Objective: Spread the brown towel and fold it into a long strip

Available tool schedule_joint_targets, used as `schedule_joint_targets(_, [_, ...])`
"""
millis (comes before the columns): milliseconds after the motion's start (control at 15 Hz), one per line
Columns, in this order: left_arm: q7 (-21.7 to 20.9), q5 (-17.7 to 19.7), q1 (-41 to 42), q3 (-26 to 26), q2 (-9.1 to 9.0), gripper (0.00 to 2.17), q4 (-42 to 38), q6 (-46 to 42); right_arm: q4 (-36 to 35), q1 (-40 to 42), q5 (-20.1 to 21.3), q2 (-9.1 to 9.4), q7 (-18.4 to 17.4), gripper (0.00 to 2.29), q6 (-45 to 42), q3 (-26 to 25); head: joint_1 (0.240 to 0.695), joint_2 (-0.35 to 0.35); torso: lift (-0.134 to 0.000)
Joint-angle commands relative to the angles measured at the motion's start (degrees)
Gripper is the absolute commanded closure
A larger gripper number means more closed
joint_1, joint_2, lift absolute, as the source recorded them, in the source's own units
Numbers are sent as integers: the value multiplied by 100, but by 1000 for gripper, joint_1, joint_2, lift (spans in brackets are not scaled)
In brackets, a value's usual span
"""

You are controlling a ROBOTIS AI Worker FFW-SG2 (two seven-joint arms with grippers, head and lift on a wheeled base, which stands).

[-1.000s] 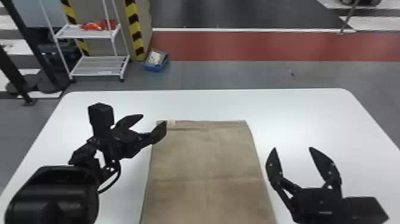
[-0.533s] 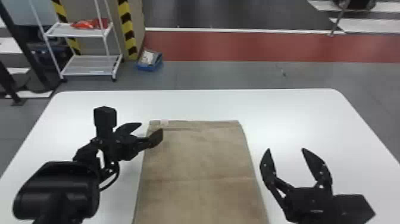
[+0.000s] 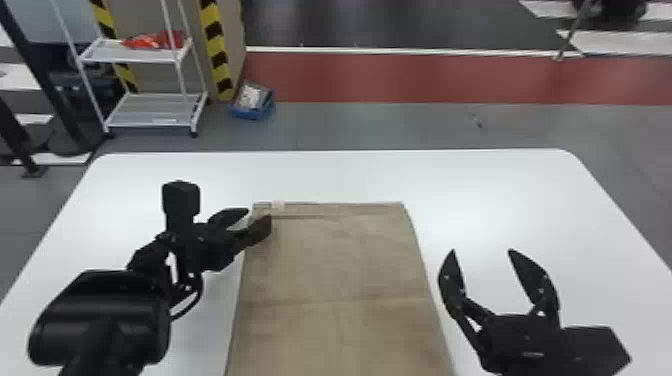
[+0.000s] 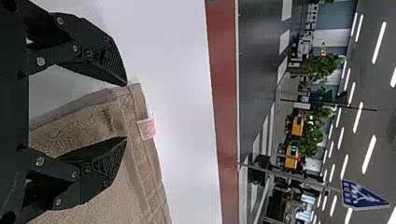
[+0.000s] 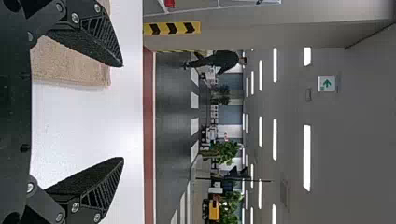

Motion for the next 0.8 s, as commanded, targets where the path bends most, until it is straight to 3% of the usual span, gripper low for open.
schedule_joint_targets(0, [-22, -2, 0, 4, 6, 583, 2, 0, 9, -13, -4, 0, 3, 188, -10, 0, 695, -24, -125])
schedule_joint_targets(733, [-66, 7, 114, 74, 6, 701, -77, -17, 18, -13, -4, 9, -6, 188, -10, 9, 695, -20, -125])
